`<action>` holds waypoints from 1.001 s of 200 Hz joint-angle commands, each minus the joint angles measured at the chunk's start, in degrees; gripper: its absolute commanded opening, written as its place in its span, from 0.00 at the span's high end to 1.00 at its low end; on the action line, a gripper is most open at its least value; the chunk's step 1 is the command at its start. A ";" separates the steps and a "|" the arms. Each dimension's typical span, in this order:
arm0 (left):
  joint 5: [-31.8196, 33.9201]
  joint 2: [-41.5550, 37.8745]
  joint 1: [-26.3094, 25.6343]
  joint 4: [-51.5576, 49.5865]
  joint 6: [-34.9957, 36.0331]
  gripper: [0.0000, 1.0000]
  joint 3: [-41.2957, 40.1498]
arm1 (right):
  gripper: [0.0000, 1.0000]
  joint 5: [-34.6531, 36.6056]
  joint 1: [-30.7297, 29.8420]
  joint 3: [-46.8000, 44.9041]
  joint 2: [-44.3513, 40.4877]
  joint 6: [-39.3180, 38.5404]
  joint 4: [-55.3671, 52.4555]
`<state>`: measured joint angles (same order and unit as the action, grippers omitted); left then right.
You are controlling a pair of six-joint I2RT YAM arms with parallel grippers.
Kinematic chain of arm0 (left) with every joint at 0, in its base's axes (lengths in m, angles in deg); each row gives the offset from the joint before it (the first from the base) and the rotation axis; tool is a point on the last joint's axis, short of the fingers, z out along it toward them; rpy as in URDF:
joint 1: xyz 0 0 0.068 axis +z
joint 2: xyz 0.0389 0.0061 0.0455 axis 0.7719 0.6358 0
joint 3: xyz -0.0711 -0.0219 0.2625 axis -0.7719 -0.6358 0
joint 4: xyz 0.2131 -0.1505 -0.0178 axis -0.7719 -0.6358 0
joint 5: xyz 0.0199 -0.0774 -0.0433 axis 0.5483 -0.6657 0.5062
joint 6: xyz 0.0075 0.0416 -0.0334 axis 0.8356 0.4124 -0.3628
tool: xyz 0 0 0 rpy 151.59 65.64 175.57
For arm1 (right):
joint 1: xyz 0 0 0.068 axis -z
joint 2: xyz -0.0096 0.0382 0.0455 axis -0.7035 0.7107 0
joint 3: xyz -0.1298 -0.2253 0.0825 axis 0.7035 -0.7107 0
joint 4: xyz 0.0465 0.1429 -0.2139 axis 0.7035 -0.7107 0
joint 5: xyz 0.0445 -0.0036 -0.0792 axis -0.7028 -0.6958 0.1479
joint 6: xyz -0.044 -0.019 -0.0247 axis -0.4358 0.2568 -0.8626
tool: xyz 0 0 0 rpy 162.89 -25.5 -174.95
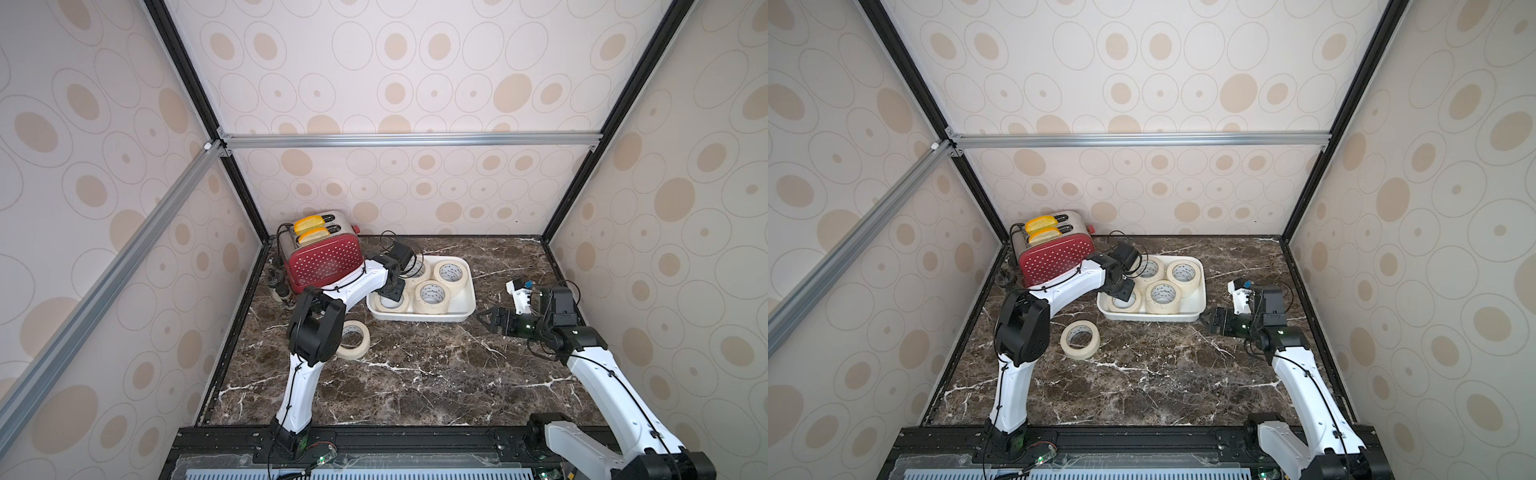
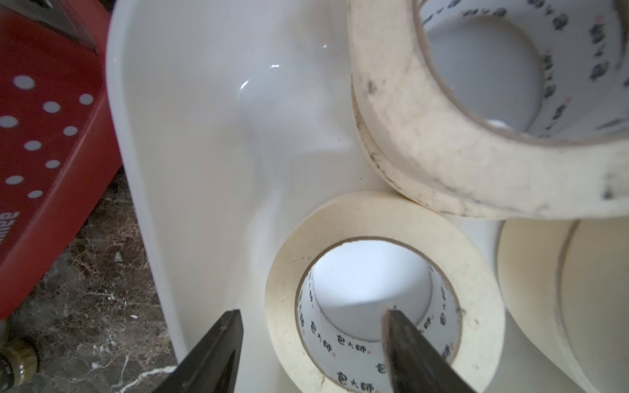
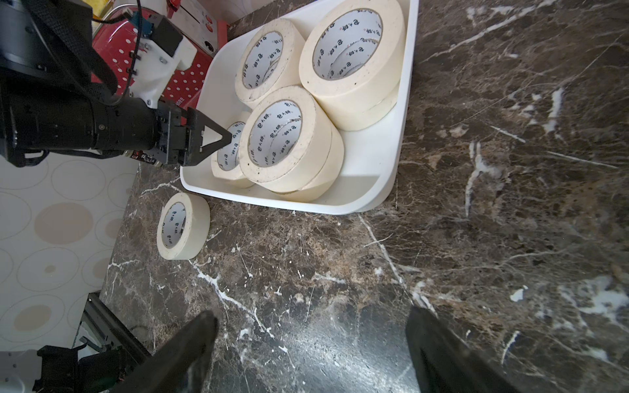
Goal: Take out the art tape in the storage box
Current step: Pick up the art tape from the storage box.
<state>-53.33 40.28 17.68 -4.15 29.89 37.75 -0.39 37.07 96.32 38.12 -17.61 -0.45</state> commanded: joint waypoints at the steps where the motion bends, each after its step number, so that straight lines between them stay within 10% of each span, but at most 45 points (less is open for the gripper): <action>1: 1.24 2.12 0.79 -2.68 3.62 0.33 4.36 | 0.09 0.45 0.26 -0.75 -0.87 0.40 -1.04; 126: -3.74 6.24 1.40 -0.89 6.76 0.56 5.06 | 0.09 0.53 0.26 -1.00 0.88 1.14 0.00; 200: -0.22 6.60 1.73 -0.47 6.79 0.43 6.15 | 0.09 0.11 0.26 -1.58 1.42 0.97 0.27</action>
<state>-55.12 45.33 19.04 -4.26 36.21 41.82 -0.37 37.07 95.27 39.19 -16.71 -0.47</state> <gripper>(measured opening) 0.571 0.910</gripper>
